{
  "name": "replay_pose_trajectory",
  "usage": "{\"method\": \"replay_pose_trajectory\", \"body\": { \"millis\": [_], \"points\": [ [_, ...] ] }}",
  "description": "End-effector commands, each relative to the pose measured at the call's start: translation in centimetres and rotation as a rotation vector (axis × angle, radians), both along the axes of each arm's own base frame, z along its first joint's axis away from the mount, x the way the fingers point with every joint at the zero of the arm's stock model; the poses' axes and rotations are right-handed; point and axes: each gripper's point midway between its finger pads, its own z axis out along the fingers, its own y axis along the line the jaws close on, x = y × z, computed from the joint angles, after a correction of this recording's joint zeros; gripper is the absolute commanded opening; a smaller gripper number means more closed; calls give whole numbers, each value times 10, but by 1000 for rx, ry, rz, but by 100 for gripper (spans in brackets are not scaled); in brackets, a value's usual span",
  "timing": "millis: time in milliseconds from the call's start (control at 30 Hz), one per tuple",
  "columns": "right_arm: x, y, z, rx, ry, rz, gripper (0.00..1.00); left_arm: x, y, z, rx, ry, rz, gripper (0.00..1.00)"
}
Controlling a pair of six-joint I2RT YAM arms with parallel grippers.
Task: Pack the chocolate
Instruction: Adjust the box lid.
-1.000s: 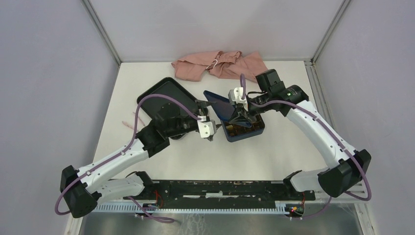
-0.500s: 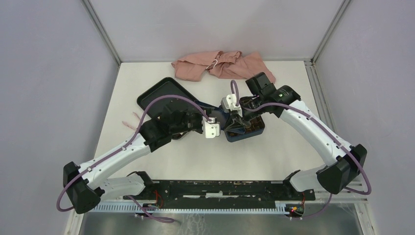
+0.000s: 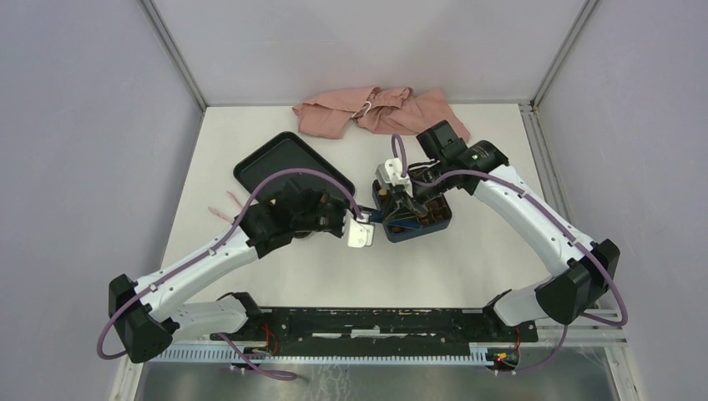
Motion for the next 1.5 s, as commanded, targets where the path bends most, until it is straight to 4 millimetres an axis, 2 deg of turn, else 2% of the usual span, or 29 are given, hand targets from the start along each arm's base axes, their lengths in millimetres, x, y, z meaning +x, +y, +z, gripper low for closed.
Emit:
{"method": "replay_pose_trajectory", "body": {
  "millis": [0, 67, 100, 200, 267, 400, 533, 600, 667, 833, 1000, 1100, 1300, 1467],
  "points": [
    [-4, 12, 24, 84, -18, 50, 0, -3, -10, 46, -113, -65, -42, 2],
    [-1, 13, 26, 86, -21, 40, 0, -7, -8, 48, -134, -44, -32, 2],
    [2, 14, 26, 85, -26, 33, 4, -9, -6, 50, -147, -26, -24, 2],
    [14, 12, 33, 87, -60, -5, 45, -16, -1, 50, -186, 43, 18, 2],
    [24, 9, 42, 102, -87, -38, 65, -20, 3, 47, -216, 106, 60, 2],
    [45, -9, 68, 153, -152, -92, 80, -29, 9, 38, -308, 262, 160, 2],
    [63, -30, 97, 226, -233, -142, 85, -22, 10, 35, -456, 463, 349, 2],
    [72, -44, 104, 265, -268, -174, 87, -19, 9, 32, -515, 561, 426, 2],
    [75, -54, 104, 304, -285, -189, 87, -18, 5, 30, -565, 645, 471, 2],
    [75, -73, 76, 378, -241, -204, 89, -1, 7, 41, -767, 843, 592, 2],
    [92, -95, 54, 405, -138, -324, 89, 29, 22, 50, -942, 1066, 623, 2],
    [101, -102, 35, 394, -106, -383, 89, 42, 29, 58, -1036, 1183, 588, 2],
    [101, -98, 5, 416, 38, -421, 92, 49, 20, 72, -1059, 1278, 496, 2],
    [117, -97, 0, 411, 138, -529, 92, 54, 11, 79, -1037, 1302, 440, 2]
  ]
}}
